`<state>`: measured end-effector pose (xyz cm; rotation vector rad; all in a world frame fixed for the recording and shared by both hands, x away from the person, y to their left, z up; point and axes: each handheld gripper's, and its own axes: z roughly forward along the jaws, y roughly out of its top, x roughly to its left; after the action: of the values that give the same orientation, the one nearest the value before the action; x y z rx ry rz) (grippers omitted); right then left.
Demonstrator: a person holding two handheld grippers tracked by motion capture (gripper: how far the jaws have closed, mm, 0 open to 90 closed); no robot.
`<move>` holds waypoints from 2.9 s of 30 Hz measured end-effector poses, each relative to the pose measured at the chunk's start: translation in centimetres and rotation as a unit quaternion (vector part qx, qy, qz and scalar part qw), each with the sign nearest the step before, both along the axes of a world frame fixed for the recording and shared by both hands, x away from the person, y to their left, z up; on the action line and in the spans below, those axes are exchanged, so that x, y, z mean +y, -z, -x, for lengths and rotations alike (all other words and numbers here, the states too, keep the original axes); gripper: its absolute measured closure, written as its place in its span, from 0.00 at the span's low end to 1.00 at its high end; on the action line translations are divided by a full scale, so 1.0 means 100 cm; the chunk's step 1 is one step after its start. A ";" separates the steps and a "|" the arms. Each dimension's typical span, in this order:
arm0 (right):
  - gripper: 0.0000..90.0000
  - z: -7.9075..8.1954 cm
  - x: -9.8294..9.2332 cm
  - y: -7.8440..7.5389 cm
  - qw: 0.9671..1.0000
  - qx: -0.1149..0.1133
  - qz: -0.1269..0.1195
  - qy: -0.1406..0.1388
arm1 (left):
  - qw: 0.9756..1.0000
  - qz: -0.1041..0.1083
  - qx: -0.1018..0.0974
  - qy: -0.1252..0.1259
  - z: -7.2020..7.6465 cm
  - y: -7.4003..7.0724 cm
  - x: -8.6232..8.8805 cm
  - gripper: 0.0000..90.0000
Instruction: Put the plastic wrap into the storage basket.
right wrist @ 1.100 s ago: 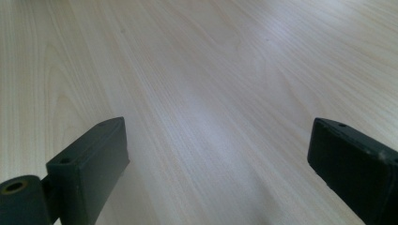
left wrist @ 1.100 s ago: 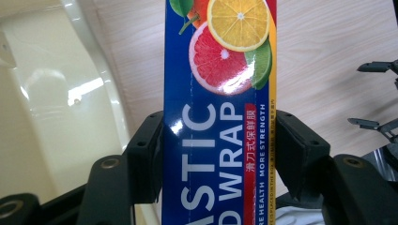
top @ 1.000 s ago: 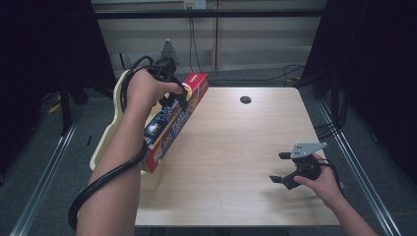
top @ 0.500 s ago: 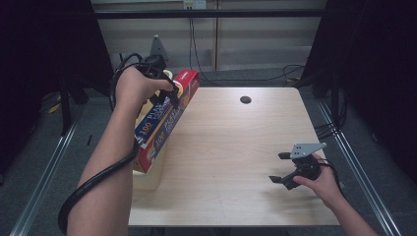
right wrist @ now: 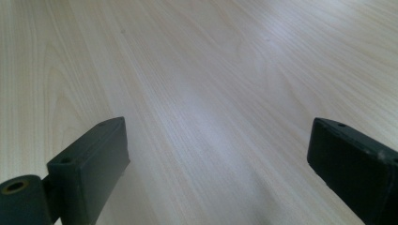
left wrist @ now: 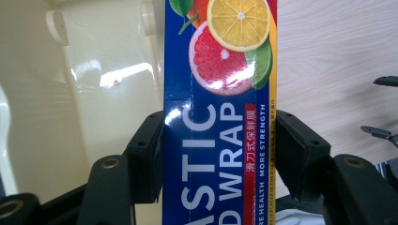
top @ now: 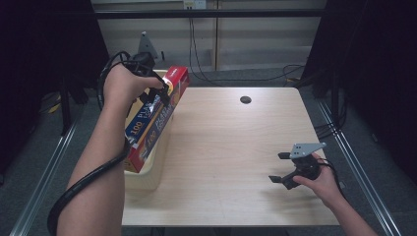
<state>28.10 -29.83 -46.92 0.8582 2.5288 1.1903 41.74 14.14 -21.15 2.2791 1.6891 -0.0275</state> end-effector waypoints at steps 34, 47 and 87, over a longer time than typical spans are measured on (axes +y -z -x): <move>0.06 -0.001 0.003 0.000 1.000 -0.003 0.000 -0.003 | 0.999 -0.002 -0.009 -0.033 0.008 -0.018 0.035 0.46; 0.06 -0.001 0.003 -0.001 1.000 -0.003 -0.001 -0.001 | 0.999 -0.004 -0.013 -0.049 0.009 -0.021 0.045 0.46; 0.06 -0.002 0.004 -0.001 1.000 -0.006 -0.002 -0.004 | 0.997 -0.009 0.002 -0.076 0.012 0.016 0.066 0.46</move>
<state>28.26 -29.46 -46.81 0.8408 2.5231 1.1986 40.54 20.70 -22.75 2.1576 1.8665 0.0143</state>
